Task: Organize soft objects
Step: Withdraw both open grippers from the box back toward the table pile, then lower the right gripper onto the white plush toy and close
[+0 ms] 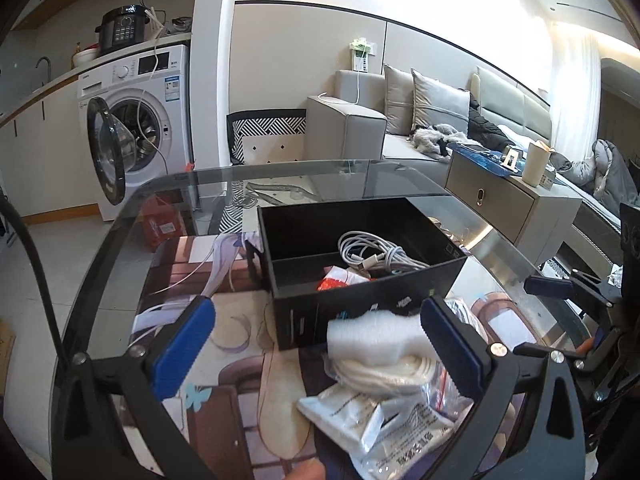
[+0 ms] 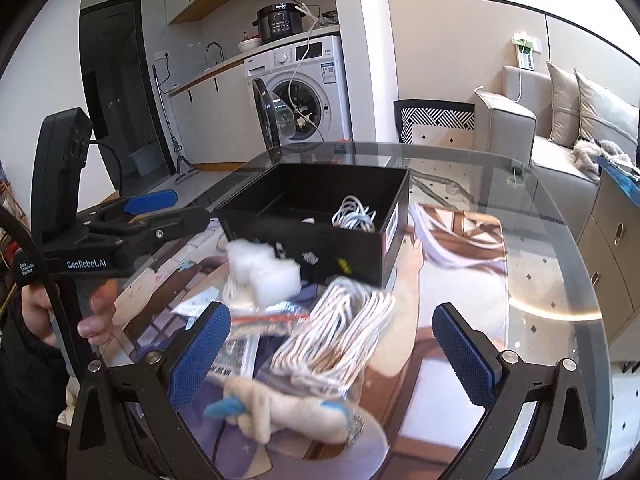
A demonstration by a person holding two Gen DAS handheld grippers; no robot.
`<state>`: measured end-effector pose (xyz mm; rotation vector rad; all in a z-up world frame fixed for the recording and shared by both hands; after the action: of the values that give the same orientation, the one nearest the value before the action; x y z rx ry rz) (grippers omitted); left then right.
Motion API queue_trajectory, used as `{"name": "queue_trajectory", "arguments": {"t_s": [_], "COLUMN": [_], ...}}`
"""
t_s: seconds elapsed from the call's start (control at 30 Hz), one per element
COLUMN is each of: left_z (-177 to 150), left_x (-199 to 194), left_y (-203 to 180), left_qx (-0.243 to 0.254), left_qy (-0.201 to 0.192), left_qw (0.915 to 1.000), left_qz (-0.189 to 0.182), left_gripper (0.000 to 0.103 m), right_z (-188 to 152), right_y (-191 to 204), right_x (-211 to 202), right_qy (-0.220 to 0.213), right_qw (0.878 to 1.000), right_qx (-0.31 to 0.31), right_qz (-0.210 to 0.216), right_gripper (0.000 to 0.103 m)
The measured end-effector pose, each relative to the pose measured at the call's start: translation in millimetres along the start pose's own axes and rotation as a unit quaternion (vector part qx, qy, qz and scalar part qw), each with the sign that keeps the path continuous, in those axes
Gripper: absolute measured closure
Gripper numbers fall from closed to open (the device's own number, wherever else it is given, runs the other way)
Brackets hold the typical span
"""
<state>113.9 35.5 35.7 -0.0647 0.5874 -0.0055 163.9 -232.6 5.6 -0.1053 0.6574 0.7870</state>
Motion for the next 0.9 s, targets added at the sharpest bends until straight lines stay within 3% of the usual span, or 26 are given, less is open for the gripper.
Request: {"name": "queue_trajectory", "arguments": {"t_s": [0.47,0.9], "left_z": [-41.5,-71.2], "left_x": [-10.7,-8.7], "left_y": [3.9,1.8], "left_qx": [-0.021,0.004], "left_qy": [0.017,0.046], "left_qw": [0.9996,0.9989], "left_qz": [0.006,0.010], "left_gripper": [0.000,0.000], "right_z": [-52.1,-63.7], "right_y": [7.9,22.7], "right_x": [1.7,16.2], "right_qy": [0.036,0.059], "right_qw": [0.999,0.998], "right_qx": [0.037,0.024], "right_qz": [0.003,0.013], "right_gripper": [0.000,0.000]}}
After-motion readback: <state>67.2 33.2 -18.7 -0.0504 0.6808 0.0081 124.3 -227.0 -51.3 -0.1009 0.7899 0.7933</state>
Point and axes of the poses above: each gripper's, at about its wrist camera, not at the fingertips, and x roughly the way its jaws point, y to its left, z to its top, the point moved 3 cm from there along x, roughly the way its jaws point, and after that the axes turned 3 degrees about z, right-handed, at the moved point
